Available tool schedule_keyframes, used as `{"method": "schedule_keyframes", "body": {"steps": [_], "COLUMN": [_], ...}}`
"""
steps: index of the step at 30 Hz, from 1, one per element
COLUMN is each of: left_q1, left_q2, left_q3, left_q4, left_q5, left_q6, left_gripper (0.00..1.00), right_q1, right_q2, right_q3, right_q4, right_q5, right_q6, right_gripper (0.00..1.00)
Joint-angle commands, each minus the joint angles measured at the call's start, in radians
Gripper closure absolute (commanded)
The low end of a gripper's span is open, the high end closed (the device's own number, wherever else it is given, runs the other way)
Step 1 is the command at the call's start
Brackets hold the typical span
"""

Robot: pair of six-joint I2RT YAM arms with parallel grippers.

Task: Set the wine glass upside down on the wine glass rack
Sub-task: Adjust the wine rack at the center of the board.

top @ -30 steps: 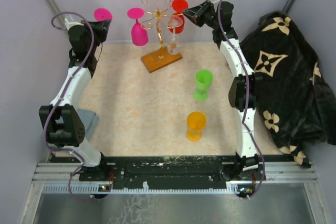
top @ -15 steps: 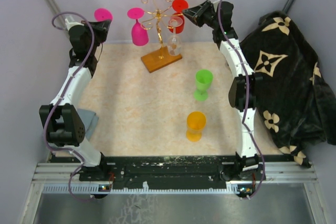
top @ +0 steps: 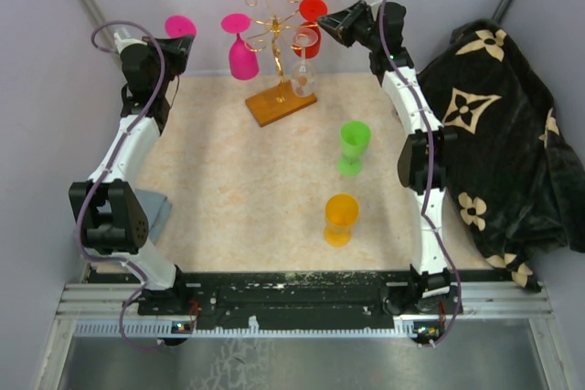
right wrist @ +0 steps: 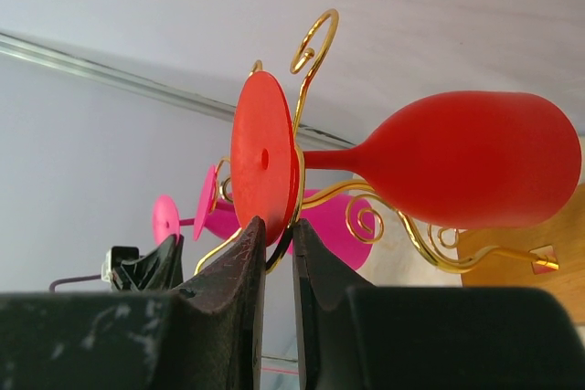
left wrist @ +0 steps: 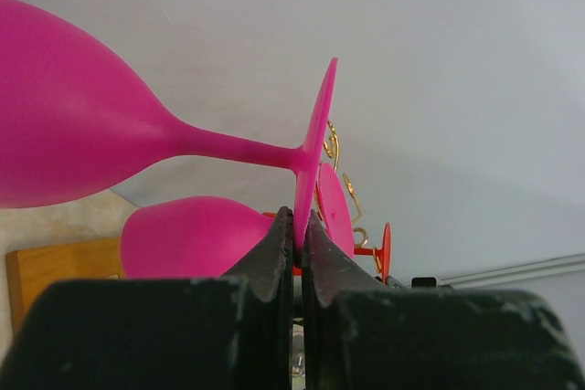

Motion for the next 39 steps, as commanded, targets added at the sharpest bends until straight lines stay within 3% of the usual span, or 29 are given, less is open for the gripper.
{"method": "schedule_keyframes", "body": {"steps": [1, 17, 39], "left_q1": [0.005, 0.006, 0.005], "left_q2": [0.006, 0.008, 0.028], "left_q3": [0.044, 0.047, 0.064], "left_q4": [0.036, 0.038, 0.033], "left_q5": [0.009, 0.011, 0.012], "left_q6": [0.003, -0.004, -0.008], "left_gripper": [0.96, 0.96, 0.96], "right_q1": [0.039, 0.054, 0.067], "right_q2": [-0.081, -0.128, -0.271], "right_q3": [0.042, 0.025, -0.205], "right_q4": [0.014, -0.027, -0.016], "right_q5": [-0.009, 0.008, 0.117], "right_q6": [-0.032, -0.045, -0.062], "right_gripper": [1.00, 1.00, 1.00]}}
